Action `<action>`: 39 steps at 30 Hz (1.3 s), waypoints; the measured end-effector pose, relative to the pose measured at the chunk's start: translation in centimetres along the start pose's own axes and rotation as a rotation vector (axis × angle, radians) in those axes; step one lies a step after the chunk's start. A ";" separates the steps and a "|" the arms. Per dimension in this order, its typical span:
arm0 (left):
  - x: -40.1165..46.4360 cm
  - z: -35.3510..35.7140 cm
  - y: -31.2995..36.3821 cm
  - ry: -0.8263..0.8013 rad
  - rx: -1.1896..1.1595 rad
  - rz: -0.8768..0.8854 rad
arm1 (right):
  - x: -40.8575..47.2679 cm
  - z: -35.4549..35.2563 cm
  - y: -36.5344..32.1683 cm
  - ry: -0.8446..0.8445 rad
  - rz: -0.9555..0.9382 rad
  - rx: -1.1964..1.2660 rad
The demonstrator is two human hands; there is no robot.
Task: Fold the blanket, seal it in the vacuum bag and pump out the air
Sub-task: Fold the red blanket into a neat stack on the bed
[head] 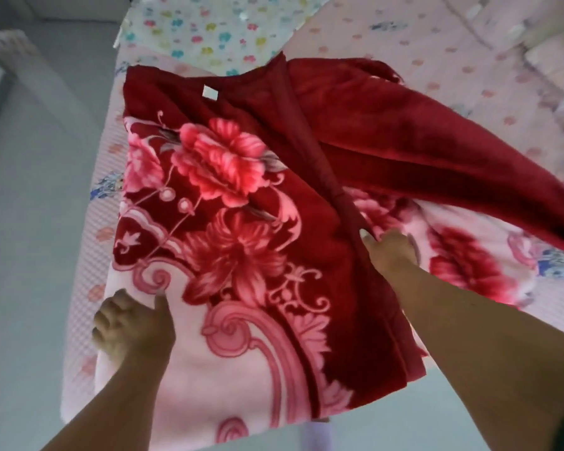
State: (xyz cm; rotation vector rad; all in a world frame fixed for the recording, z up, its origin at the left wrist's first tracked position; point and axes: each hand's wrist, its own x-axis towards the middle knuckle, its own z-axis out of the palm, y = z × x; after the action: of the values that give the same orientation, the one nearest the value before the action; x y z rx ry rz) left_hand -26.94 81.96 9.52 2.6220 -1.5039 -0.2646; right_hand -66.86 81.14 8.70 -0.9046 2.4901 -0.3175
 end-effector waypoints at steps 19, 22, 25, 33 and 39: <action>-10.4 3.3 41.1 -0.891 -0.679 0.294 | 13.8 -19.2 12.0 0.401 0.082 0.115; -12.7 5.3 45.4 -0.949 -0.739 0.064 | 17.6 -21.1 15.0 0.230 -0.004 -0.064; -15.2 7.7 49.3 -1.004 -0.805 -0.149 | 20.1 -20.9 16.8 -0.013 -0.267 -0.242; -16.5 10.7 54.6 -0.698 -1.049 -0.248 | 23.7 -18.7 17.2 -0.133 -0.546 -0.138; -14.3 11.0 55.7 -0.700 -1.280 -0.547 | 24.8 -20.4 17.0 -0.035 -0.704 0.002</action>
State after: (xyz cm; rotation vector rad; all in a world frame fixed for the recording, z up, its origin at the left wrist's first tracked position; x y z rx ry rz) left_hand -83.33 66.12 10.06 1.7483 -0.2739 -1.6338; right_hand -102.97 78.94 11.46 -1.7474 2.0558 -0.5170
